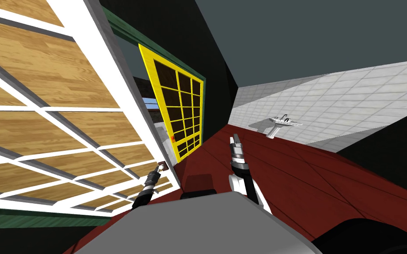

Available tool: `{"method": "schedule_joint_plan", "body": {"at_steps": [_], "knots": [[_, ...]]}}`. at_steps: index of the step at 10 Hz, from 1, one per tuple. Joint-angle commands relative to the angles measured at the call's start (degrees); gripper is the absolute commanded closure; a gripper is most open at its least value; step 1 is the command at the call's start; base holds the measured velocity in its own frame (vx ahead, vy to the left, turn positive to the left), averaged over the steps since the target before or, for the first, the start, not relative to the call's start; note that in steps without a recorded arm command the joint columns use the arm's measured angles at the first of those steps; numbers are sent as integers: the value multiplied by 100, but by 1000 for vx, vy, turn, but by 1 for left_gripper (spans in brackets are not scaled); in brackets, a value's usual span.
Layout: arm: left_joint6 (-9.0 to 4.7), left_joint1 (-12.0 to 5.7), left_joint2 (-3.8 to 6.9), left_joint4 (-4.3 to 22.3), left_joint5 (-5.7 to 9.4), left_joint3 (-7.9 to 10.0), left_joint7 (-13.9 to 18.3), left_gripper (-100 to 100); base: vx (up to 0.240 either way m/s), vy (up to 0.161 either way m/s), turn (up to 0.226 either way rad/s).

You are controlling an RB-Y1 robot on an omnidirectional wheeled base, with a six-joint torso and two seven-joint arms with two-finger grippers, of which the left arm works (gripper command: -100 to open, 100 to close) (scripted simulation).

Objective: Pull the door open

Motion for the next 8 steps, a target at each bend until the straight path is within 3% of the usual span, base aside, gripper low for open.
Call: {"method": "schedule_joint_plan", "body": {"at_steps": [1,2,5,8], "knots": [[-67,-83,-25,12,92,-115,286,100,-35,6,-30],[-59,-102,-12,22,192,-181,437,100,-59,19,-68],[-59,-102,-12,22,192,-181,534,100,-20,9,-15],[-44,-139,14,41,386,-309,985,100,-25,11,-39]]}}
